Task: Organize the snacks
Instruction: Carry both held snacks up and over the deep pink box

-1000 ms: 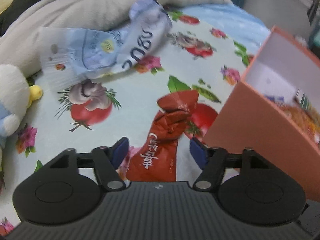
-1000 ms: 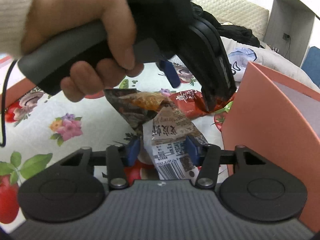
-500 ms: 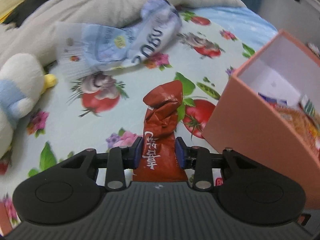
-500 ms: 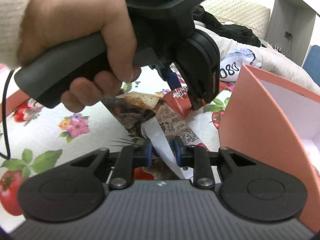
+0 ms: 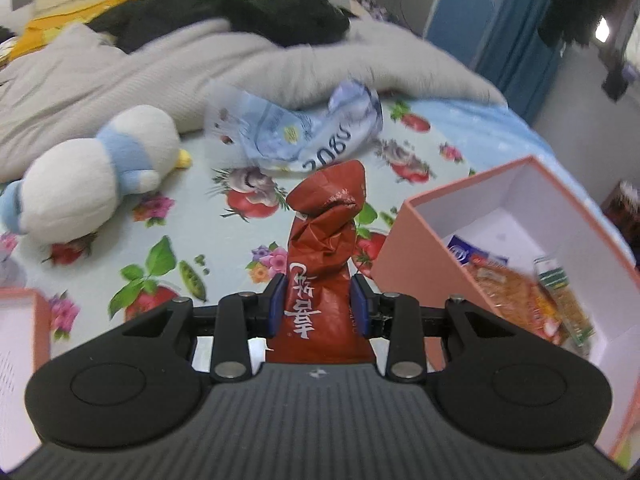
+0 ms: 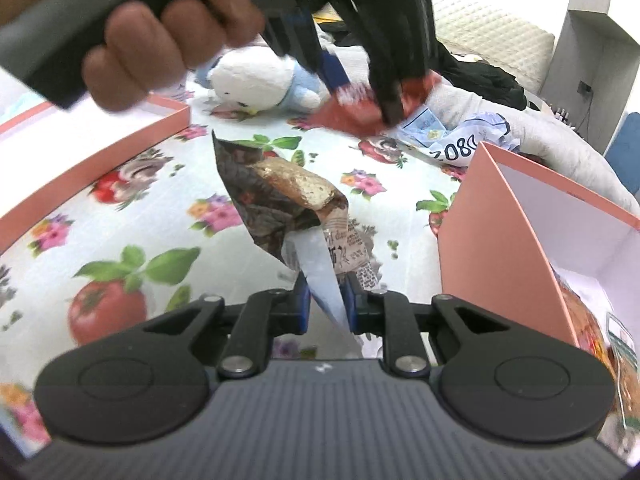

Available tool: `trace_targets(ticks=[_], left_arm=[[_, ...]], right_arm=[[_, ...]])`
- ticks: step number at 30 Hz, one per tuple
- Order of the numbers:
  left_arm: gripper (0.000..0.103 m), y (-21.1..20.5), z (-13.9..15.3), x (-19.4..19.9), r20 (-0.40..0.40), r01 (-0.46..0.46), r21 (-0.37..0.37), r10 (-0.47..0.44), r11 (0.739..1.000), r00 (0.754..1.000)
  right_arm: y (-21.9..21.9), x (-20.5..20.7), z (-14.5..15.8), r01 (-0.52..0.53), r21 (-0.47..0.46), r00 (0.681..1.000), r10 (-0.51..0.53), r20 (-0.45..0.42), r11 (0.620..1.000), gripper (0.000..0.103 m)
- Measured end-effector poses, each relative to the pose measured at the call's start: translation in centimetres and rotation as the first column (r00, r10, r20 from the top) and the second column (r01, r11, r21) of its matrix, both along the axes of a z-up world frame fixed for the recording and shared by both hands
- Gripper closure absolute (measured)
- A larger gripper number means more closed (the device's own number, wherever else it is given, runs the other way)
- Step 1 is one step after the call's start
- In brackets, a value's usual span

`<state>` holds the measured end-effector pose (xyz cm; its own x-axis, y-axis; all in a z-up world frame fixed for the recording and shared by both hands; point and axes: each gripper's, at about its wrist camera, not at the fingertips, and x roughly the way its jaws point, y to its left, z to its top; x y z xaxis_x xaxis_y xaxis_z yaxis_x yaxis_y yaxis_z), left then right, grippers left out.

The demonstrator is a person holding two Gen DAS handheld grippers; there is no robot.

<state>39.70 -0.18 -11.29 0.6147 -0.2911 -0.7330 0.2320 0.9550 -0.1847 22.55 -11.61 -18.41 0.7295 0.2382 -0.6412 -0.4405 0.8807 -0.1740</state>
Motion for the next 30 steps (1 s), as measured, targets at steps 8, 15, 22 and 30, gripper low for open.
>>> trace_targets(ticks=[8, 15, 22, 30], left_arm=[[0.064, 3.5, 3.4, -7.0, 0.065, -0.133, -0.085, 0.139, 0.987, 0.988], [0.064, 5.5, 2.1, -12.9, 0.038, -0.236, -0.115, 0.242, 0.965, 0.97], [0.063, 6.2, 0.0, -18.0, -0.023, -0.293, -0.132, 0.292, 0.947, 0.956], [0.063, 4.0, -0.5, -22.2, -0.039, -0.265, -0.104, 0.263, 0.959, 0.964]], right_arm=[[-2.4, -2.8, 1.3, 0.036, 0.079, 0.998, -0.032, -0.05, 0.996, 0.083], [-5.5, -3.8, 1.8, 0.147, 0.2, 0.984, -0.121, -0.133, 0.969, 0.083], [-7.3, -5.4, 3.8, 0.192, 0.26, 0.975, -0.153, -0.161, 0.946, 0.084], [-8.6, -7.7, 6.2, 0.191, 0.284, 0.976, -0.152, -0.153, 0.94, 0.088]])
